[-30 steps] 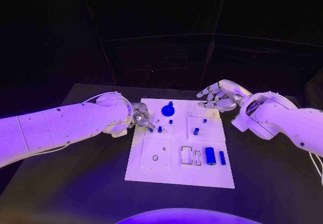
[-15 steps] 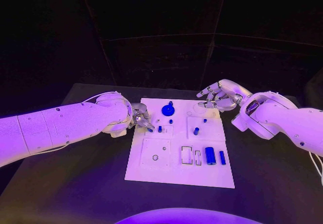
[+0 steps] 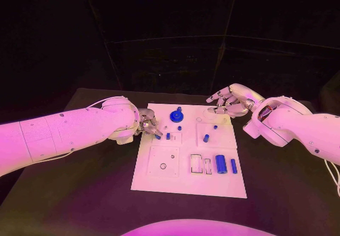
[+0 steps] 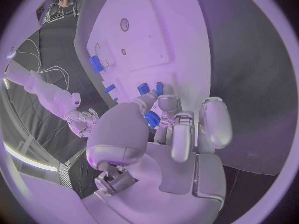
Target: Assemble the parts on the task board
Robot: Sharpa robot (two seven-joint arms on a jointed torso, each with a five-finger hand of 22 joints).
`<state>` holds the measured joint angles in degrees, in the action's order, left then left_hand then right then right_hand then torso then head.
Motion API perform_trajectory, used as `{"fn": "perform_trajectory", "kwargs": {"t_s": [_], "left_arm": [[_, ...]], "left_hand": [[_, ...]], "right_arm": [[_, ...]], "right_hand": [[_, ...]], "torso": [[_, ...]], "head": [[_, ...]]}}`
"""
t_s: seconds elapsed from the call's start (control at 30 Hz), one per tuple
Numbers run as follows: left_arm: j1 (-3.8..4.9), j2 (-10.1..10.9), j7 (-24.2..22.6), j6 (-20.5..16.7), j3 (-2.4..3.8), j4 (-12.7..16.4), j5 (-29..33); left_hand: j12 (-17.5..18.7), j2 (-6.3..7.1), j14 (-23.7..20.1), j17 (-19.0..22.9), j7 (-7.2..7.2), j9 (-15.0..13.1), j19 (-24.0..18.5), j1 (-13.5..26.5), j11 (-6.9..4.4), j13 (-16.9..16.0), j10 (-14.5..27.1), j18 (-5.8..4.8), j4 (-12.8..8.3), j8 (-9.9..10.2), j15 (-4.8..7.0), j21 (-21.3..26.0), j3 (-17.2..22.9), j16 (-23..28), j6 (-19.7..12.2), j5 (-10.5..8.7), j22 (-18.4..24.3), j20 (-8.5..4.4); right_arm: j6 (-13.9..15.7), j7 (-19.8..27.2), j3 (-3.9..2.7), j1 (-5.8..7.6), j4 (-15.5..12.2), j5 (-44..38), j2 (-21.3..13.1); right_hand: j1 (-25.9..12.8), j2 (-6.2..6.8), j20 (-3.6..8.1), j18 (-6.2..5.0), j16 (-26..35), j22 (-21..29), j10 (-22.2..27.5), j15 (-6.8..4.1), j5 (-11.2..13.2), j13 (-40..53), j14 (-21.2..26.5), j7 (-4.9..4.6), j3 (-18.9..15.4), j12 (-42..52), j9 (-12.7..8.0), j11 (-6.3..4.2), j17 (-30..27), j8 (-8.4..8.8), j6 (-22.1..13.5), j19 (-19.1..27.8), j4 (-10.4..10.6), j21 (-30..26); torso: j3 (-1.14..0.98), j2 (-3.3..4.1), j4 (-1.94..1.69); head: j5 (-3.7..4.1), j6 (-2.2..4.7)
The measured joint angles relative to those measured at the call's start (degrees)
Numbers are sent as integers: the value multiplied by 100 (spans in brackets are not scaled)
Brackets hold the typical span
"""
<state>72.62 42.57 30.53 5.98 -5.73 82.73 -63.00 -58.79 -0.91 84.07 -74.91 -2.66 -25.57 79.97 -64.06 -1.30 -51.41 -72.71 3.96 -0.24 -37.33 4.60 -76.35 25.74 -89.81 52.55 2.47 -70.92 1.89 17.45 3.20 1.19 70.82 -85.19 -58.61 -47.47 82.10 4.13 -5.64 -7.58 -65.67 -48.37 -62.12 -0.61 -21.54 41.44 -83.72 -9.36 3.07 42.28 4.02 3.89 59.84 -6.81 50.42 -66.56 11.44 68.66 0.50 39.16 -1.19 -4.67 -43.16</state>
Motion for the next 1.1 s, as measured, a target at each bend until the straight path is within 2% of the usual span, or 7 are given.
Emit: {"fn": "perform_trajectory", "kwargs": {"t_s": [0.03, 0.23, 0.47, 0.53, 0.87, 1.0, 1.1], "left_arm": [[0, -9, 0, 5, 0, -12, 2], [0, -51, 0, 37, -1, -74, 8], [2, -91, 7, 66, -2, -121, 8], [2, -98, 12, 67, -3, -127, 8], [-5, -127, 50, 56, -11, -158, 15], [-13, -138, 63, 52, -16, -170, 17], [-15, -145, 73, 50, -18, -182, 18]], "left_hand": [[0, 5, 0, 0, 9, -2, 0, 86, 1, 0, -1, 0, -111, -1, 0, 0, 144, 0, 9, -4, 0, 0], [0, 143, 0, 0, 29, -6, 0, 361, 7, 0, -9, 0, -200, -28, 0, 0, 275, 0, 31, -4, 0, 0], [-51, 261, 0, 0, 32, -1, 16, 485, -16, -27, -33, 0, -125, -45, 0, 0, 233, 0, 71, 2, -15, -16], [-57, 243, 0, 0, 33, -1, 16, 511, -24, -36, -40, 0, -107, -45, 0, 0, 215, 0, 72, 2, -25, -16], [-116, 333, 0, 0, 63, 8, 35, 651, -49, -95, -64, 0, -61, -44, 0, 0, 170, 0, 141, 3, -59, -34], [-116, 378, 0, 0, 74, 5, 48, 754, -66, -98, -81, 0, -15, -65, 0, 0, 123, 0, 152, 2, -67, -48], [-151, 418, 0, 0, 64, 1, 54, 932, -60, -108, -86, 0, 102, -68, 0, 0, 53, 0, 182, 2, -73, -54]], "right_arm": [[0, 0, 0, 0, 0, 0, 0], [-1, 1, 0, 0, -4, 2, 0], [-1, 1, 0, 0, -4, 6, 0], [-1, 1, 0, 0, -3, 7, 3], [-3, 1, 0, 0, 5, 17, 9], [-3, 1, 0, 0, 6, 19, 12], [-3, 1, 0, 0, 6, 20, 14]], "right_hand": [[0, 0, 0, 0, 0, 0, 0, 0, 0, 0, 0, 0, 0, 0, 0, 0, 0, 0, 0, 0, 0, 0], [0, 0, 0, 0, 0, 0, 0, 0, 0, 0, 0, 0, 0, 0, 0, 0, 0, 0, 0, 0, 0, 0], [0, 0, -14, 0, 27, 14, 12, 12, 0, -8, 12, 0, 14, 0, 0, 12, -6, 0, 0, 14, 14, -34], [0, 0, -21, 0, 34, 19, 21, 20, 0, -9, 20, 0, 16, 0, 0, 21, -8, 0, 0, 21, 16, -34], [0, 0, -21, 0, 34, 18, 21, 20, 0, -9, 20, 0, 16, 0, 0, 21, -8, 0, 0, 21, 16, -34], [0, 0, -21, 0, 34, 18, 21, 20, 0, -9, 20, 0, 16, 0, 0, 21, -8, 0, 0, 21, 16, -34], [0, 0, -21, 0, 34, 36, 21, 20, 0, -8, 20, 0, 16, 0, 0, 21, -16, 0, 0, 21, 16, -34]], "torso": [[-1, 0, 1], [-2, 0, 1], [-1, 0, 1], [1, 1, 1], [1, 0, -1], [1, 1, -2], [1, 1, -3]], "head": [[1, 0], [11, -3], [23, -16], [27, -20], [34, -30], [34, -30], [34, -30]]}}
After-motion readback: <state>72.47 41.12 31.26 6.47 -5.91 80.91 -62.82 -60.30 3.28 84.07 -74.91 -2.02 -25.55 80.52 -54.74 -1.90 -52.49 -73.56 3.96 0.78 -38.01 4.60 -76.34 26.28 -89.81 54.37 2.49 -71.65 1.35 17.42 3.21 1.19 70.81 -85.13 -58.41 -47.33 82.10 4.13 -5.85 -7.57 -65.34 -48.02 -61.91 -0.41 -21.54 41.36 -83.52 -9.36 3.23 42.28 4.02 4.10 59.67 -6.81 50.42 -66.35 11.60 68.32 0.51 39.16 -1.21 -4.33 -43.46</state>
